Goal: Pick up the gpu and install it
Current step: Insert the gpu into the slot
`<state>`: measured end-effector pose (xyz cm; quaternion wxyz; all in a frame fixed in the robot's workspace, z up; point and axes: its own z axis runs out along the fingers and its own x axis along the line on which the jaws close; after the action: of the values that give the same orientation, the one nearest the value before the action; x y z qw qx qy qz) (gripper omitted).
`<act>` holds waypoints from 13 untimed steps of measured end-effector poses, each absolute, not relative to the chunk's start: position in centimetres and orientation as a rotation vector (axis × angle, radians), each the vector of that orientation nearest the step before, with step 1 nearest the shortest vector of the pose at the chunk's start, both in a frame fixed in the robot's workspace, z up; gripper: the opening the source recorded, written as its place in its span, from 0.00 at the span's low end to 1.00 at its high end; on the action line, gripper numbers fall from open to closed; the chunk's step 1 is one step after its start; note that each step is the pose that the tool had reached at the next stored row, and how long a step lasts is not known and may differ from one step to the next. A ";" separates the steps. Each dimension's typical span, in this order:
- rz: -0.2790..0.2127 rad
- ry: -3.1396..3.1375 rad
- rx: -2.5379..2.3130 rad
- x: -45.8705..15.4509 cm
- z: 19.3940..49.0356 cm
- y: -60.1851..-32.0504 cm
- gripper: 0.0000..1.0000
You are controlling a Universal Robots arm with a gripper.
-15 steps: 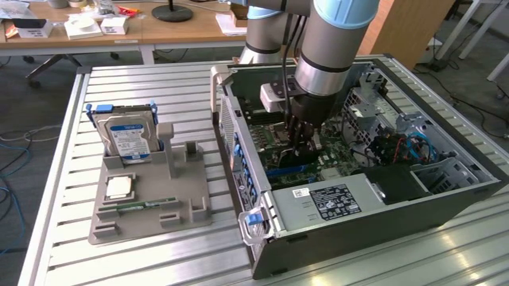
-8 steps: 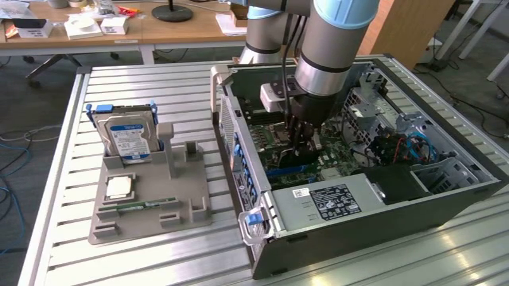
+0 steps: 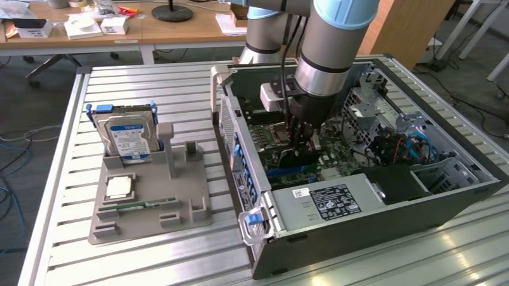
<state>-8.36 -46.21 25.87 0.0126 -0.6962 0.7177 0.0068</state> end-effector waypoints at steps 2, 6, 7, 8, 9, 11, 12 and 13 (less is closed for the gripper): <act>0.021 2.237 -2.169 -8.4 25.9 -46.2 0.26; 0.021 2.237 -2.169 -8.4 25.9 -46.2 0.26; 0.021 2.237 -2.169 -8.4 25.9 -46.2 0.26; 0.021 2.237 -2.169 -8.5 25.9 -46.2 0.26; 0.021 2.237 -2.169 -8.5 25.9 -46.2 0.26; 0.021 2.237 -2.169 -8.5 25.9 -46.2 0.26; 0.021 2.237 -2.169 -8.5 25.9 -46.2 0.26; 0.021 2.238 -2.169 -8.5 25.8 -46.2 0.26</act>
<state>-8.50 -46.21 25.84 0.0127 -0.6959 0.7180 0.0067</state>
